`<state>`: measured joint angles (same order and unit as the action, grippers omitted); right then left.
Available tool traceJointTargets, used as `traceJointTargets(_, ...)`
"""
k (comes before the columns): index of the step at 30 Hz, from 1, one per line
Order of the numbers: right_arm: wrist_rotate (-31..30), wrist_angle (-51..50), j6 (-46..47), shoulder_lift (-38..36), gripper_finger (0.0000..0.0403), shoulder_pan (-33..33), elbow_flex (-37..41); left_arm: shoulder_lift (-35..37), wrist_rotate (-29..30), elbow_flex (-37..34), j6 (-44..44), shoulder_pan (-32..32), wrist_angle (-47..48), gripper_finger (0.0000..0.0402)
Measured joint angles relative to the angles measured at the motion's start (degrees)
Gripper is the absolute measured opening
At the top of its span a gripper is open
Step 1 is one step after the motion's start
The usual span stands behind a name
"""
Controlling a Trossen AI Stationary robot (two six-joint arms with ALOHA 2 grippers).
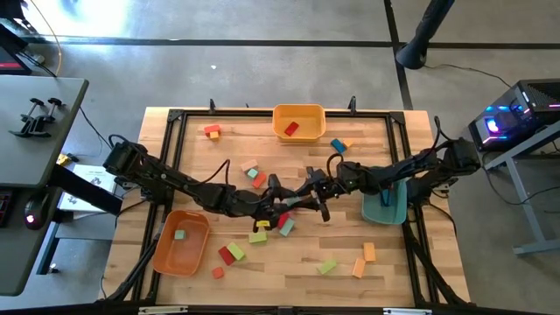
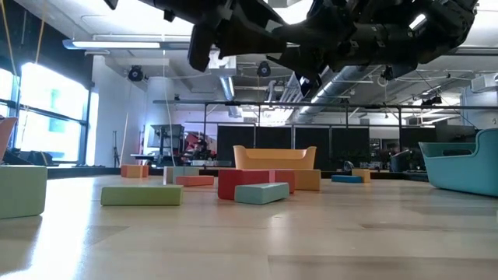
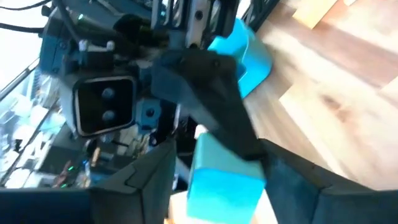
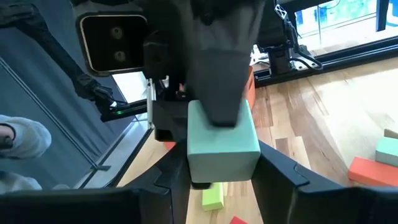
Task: Sort blocks by size
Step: Put the light blue square block into the orange bin
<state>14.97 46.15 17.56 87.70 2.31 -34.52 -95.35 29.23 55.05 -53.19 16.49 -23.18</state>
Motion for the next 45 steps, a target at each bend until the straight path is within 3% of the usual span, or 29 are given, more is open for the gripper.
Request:
traceJointTargets(3, -0.1, 0.1, 0.0, 0.0, 0.0129, 0.0, 0.0, 0.0, 2.9, 0.0, -0.5, 0.0, 0.0, 0.023)
traceJointTargets(7, 0.0, 0.0, 0.0, 0.0, 0.0137, 0.0, 0.0, 0.0, 0.0, 0.0, -0.5, -0.6, 0.0, 0.0224)
traceJointTargets(19, 0.6, -0.4, 0.4, 0.0, 0.0147, 0.0, 0.0, 0.0, -1.9, 0.0, 0.5, -1.0, 1.1, 0.0122)
traceJointTargets(26, 1.3, -2.3, 1.7, 0.0, 0.0183, 0.5, 0.0, 0.0, -1.6, 0.0, 6.3, -0.6, -0.2, 0.0112)
traceJointTargets(31, 2.1, -2.2, 1.9, 0.0, 0.0208, -1.2, 0.0, 0.6, 2.4, 2.6, 2.7, 1.5, -0.7, 0.0114)
traceJointTargets(34, 1.9, -3.7, 0.7, 0.0, 0.0215, -2.3, 0.0, 0.9, 9.5, 5.2, 2.1, 2.6, 4.8, 0.0112)
traceJointTargets(39, 1.4, -6.6, 0.0, 0.0, 0.0215, -2.5, 0.0, 2.6, 17.6, 8.8, 15.8, 4.6, 22.4, 0.0113)
traceJointTargets(45, 1.3, -6.4, -1.7, 0.0, 0.0215, -0.8, 0.0, 5.9, 18.7, 13.7, 51.4, 10.6, 54.5, 0.0113)
